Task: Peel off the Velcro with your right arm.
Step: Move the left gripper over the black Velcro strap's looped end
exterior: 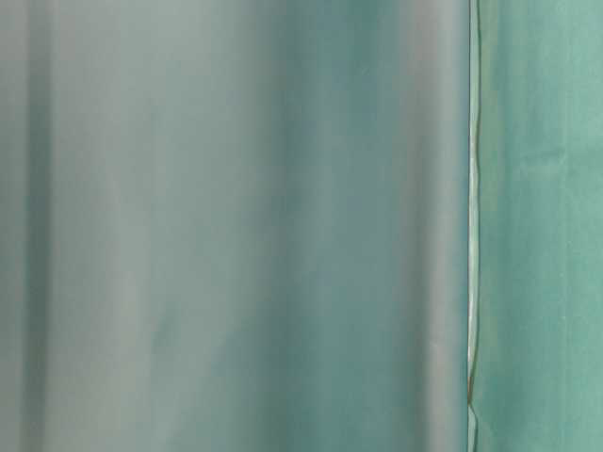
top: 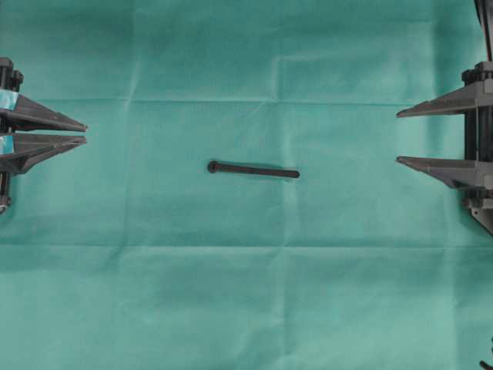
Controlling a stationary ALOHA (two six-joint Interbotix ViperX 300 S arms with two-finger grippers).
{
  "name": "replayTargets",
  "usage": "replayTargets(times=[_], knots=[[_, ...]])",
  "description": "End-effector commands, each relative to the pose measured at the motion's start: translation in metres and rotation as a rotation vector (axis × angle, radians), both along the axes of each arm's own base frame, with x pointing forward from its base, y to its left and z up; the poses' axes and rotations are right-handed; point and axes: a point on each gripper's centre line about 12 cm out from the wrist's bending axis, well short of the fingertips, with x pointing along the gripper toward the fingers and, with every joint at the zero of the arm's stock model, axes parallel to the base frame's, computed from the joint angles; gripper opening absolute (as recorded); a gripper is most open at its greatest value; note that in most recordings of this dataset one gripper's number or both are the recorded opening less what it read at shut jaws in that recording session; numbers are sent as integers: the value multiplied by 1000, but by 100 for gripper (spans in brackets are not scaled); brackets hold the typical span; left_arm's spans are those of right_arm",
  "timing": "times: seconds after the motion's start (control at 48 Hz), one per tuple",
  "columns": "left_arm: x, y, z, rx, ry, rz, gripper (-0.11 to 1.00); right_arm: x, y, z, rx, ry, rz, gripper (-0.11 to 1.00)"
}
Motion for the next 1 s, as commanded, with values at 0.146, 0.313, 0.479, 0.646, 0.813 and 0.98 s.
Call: replayTargets(times=[0.146, 0.313, 0.479, 0.646, 0.813, 0.98], knots=[[-4, 1, -12, -15, -9, 4, 3, -4, 0, -25, 6, 40, 0, 2], [-6, 1, -20, -18, 2, 5, 0, -11, 0, -43, 12, 60, 1, -8], [-6, 1, -22, -16, -2, 5, 10, -16, 0, -47, 15, 51, 1, 7], [-4, 1, -23, -8, -3, 7, 55, -18, 0, -47, 15, 43, -1, 46], [0, 5, -21, -10, -8, 29, 81, -18, -1, -48, 16, 46, -5, 53], [12, 14, -23, -9, -3, 70, 81, -17, -2, -49, 14, 52, -10, 53]])
